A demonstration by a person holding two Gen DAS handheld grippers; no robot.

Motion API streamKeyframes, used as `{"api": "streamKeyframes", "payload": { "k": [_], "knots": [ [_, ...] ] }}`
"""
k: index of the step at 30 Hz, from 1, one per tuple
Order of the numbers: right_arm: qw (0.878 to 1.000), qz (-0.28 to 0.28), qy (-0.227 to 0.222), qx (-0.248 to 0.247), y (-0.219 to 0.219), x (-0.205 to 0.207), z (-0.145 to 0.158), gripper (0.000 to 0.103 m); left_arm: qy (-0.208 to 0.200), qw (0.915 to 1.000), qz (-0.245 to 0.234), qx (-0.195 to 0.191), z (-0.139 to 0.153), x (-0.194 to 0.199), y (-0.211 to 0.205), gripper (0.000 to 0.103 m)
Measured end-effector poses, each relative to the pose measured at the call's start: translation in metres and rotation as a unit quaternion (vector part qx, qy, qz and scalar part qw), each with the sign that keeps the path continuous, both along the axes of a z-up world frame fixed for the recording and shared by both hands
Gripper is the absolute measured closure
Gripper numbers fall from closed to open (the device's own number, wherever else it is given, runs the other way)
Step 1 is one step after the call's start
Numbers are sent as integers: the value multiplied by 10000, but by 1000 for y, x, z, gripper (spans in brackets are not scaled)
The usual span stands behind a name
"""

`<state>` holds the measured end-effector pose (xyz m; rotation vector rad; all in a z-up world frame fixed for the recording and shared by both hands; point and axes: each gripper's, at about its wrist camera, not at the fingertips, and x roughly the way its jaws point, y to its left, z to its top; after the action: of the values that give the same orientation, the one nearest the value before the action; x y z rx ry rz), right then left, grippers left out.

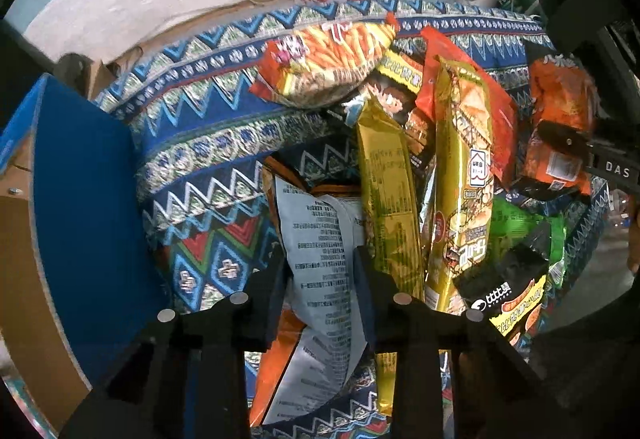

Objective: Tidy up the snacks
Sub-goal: 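Drop chip bag into box with left tool while right tool carries orange bag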

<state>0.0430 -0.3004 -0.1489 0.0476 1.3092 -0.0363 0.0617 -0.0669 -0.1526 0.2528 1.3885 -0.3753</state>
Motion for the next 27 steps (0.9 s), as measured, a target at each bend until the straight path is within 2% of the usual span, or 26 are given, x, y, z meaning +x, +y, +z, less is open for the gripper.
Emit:
{"api": "streamKeyframes", "payload": {
  "k": [8,14,27],
  "knots": [
    [9984,267,-473,-158,24,6,46,43,-541,9985,88,-38,38,-5,9,71],
    [9935,609,-901,-340,36,-4,62,43,-891,9958,179,-144,66,-11,12,71],
    [9785,1333,-1548,-285,92,-10,106,43,-1629,9854,326,-382,127,-34,41,71]
  ]
}}
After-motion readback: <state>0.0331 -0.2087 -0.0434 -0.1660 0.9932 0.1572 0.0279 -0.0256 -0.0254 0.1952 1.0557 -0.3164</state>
